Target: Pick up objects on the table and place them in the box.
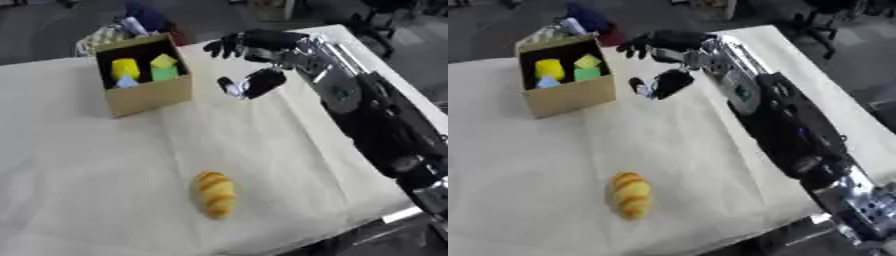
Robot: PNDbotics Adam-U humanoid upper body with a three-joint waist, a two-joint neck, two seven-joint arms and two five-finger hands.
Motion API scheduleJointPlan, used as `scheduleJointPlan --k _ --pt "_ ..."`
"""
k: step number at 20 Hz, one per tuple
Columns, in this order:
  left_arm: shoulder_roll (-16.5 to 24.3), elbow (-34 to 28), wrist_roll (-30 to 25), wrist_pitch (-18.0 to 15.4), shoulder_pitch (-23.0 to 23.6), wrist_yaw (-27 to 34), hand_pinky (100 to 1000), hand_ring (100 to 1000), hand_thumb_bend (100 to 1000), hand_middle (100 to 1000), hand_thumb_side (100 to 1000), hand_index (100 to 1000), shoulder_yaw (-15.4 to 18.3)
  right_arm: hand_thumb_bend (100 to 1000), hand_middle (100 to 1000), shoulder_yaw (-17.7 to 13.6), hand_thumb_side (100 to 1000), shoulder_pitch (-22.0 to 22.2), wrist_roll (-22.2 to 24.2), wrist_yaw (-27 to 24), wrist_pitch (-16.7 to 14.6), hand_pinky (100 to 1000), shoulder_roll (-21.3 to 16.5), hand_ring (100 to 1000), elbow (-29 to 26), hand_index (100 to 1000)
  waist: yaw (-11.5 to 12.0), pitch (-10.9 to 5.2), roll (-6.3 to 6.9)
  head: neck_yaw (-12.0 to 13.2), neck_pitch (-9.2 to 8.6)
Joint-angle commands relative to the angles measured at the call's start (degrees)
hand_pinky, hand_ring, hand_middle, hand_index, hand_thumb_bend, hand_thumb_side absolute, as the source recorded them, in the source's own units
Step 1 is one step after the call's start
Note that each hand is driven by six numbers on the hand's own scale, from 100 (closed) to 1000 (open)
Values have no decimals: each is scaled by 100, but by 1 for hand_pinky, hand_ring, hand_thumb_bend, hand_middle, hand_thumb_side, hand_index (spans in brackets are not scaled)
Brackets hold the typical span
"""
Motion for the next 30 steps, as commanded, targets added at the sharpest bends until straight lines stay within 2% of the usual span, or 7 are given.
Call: scheduleJointPlan --k 1,4,8,13,20,25,30 --pt "161 -47 15 0 -34 -50 700 643 100 618 795 834 57 100 852 154 607 137 434 -162 57 783 -99 833 -323 996 1 -100 -71 -16 28" --pt "147 -39 10 5 -36 -51 700 643 100 618 795 835 50 100 863 282 576 251 538 155 -2 803 100 846 -217 1000 12 -123 -58 -27 28" --pt "116 -26 -9 8 -26 -55 700 643 100 618 799 835 37 127 864 435 573 210 604 729 -285 815 329 854 -38 999 32 -150 -34 -42 28" --pt "102 -12 -17 13 -16 -62 700 643 100 618 803 835 36 161 859 591 580 177 863 1031 -654 827 381 863 70 985 27 -151 -40 -27 28" --pt "117 -5 -17 20 -4 -73 697 643 100 618 805 835 38 150 843 671 571 332 1039 1024 -873 828 212 862 -102 969 8 -143 -43 6 28" --pt "111 -6 -27 25 -2 -74 699 643 100 618 811 835 30 146 833 899 547 391 1196 975 -1042 830 150 862 -270 964 14 -139 -40 3 28" --pt "119 -4 -25 33 6 -80 698 643 100 618 813 835 30 155 830 964 501 513 1050 1158 -1191 836 82 861 -488 959 10 -126 -32 -13 28"
